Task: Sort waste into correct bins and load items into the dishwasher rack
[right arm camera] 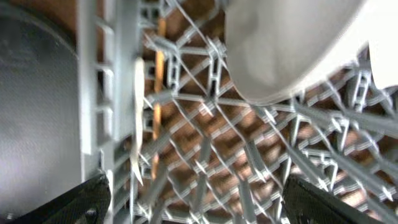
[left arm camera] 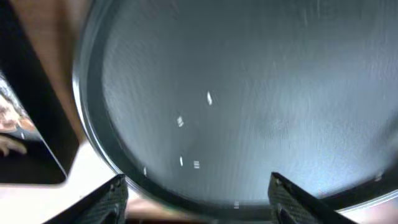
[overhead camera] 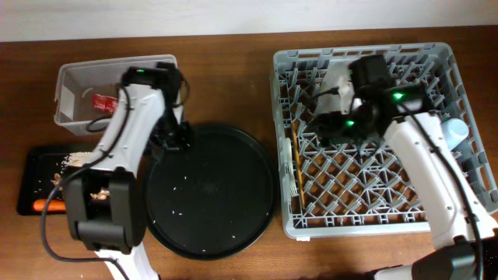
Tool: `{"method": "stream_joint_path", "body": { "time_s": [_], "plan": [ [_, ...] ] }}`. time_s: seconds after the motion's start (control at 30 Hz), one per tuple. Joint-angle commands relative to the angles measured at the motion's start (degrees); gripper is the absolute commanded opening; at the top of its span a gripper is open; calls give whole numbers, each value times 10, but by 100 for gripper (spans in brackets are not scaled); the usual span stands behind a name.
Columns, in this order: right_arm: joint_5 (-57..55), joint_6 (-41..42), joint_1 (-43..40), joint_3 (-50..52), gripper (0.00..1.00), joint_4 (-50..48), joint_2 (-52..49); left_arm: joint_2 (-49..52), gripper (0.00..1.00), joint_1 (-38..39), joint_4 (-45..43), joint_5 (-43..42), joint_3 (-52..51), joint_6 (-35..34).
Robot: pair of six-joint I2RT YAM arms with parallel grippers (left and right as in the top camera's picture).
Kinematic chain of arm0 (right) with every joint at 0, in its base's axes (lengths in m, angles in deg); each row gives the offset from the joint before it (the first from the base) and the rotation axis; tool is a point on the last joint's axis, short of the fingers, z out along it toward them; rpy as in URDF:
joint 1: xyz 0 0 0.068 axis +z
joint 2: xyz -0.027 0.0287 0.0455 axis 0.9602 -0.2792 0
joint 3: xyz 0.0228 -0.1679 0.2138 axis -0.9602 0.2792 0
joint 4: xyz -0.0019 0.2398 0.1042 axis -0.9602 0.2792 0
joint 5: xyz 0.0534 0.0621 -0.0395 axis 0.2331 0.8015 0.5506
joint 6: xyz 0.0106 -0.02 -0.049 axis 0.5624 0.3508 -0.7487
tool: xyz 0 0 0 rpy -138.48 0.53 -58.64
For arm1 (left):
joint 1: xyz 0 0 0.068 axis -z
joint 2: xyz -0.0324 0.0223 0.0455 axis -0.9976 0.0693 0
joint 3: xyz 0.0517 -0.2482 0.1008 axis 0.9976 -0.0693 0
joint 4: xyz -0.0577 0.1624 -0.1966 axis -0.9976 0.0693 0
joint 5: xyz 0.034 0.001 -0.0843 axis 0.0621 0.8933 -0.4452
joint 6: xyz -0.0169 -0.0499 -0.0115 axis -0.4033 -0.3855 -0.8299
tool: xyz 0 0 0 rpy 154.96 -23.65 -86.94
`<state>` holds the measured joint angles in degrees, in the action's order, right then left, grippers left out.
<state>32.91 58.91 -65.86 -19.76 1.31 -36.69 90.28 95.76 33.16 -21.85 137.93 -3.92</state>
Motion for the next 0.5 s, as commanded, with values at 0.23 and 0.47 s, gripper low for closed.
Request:
{"method": "stream_joint_path", "body": {
  "time_s": [0.23, 0.47],
  "plan": [
    [23, 3, -71, 99, 86, -63, 204, -310, 69, 10, -53, 2, -82, -12],
    [-30, 3, -72, 356, 99, -240, 521, -677, 99, 10, -249, 99, -351, -65]
  ]
}}
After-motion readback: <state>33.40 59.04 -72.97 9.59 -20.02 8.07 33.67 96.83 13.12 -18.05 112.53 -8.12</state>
